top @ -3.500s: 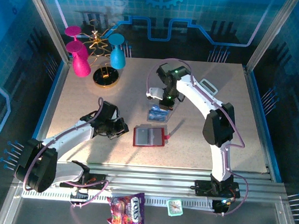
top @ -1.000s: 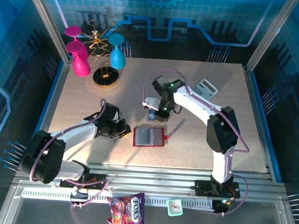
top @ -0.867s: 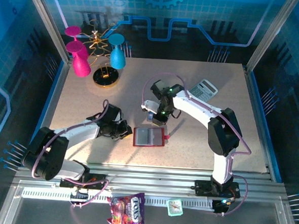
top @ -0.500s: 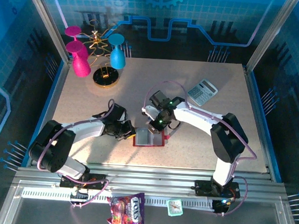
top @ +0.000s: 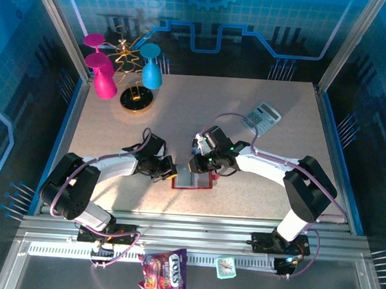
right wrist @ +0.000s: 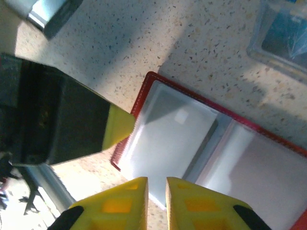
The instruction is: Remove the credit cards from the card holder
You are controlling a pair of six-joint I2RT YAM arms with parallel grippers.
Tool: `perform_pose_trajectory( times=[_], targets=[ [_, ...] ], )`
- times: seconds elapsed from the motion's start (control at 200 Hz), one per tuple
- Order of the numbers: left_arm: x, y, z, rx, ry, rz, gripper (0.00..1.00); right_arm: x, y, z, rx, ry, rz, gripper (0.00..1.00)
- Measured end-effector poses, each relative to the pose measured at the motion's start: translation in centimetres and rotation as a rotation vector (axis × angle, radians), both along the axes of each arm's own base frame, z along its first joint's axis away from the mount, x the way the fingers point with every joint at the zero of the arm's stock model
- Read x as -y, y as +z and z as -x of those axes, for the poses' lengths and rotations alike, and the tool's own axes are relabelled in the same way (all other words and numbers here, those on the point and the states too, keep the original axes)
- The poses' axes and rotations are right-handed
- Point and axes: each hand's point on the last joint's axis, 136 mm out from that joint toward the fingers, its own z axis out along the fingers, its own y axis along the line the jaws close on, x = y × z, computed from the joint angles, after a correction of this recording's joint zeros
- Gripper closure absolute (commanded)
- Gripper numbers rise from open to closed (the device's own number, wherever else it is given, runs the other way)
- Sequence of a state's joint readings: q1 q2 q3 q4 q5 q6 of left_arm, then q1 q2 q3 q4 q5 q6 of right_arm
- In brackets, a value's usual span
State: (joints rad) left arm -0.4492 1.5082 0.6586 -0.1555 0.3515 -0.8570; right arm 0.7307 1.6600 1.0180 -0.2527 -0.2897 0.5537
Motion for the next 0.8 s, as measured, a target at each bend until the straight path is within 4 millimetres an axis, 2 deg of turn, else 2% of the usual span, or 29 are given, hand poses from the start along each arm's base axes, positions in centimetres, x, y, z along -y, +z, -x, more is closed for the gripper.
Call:
perform_pose_trajectory(
  times=[0.285, 0.8],
  targets=[
    [-0.1, 0.2, 0.2, 0.01, -0.001, -0.018, 0.94, -0.6, -0.8, 0.1, -0.171, -0.114, -0.113, 0.85],
    [-0.6, 0.1, 0.3, 0.018, 0.012, -0.046, 0.94, -1.3, -1.6, 0.1, -0.23, -0.116, -0.129, 0.81]
  ],
)
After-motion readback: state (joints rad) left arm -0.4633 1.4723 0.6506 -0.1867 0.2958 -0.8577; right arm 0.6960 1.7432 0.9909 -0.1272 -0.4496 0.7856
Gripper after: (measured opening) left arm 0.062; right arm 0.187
